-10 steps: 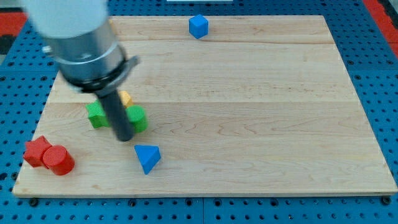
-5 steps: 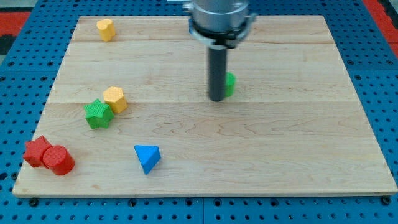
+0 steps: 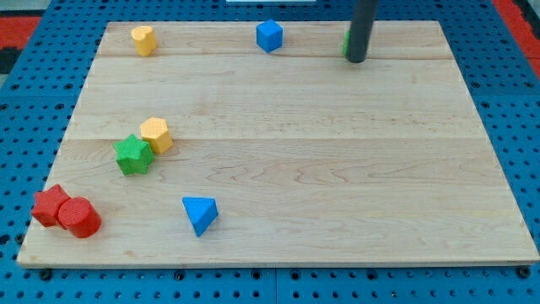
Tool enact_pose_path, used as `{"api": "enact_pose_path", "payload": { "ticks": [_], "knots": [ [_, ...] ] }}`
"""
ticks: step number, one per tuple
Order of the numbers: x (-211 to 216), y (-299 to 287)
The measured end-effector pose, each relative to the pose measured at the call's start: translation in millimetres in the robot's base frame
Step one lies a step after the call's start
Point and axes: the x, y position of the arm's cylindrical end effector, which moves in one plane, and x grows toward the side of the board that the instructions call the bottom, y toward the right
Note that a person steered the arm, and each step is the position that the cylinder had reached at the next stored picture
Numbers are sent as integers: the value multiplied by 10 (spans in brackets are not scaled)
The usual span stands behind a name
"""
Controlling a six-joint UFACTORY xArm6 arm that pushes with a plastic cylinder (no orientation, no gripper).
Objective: Move the green circle top right side of the board
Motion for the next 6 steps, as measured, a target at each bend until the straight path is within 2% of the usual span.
{"api": "enact_pose_path", "payload": {
  "ticks": [1, 2, 3, 4, 6],
  "knots": [
    [-47, -1],
    [-11, -273],
    [-231, 103],
    [-232, 276],
    [-199, 244]
  ]
}}
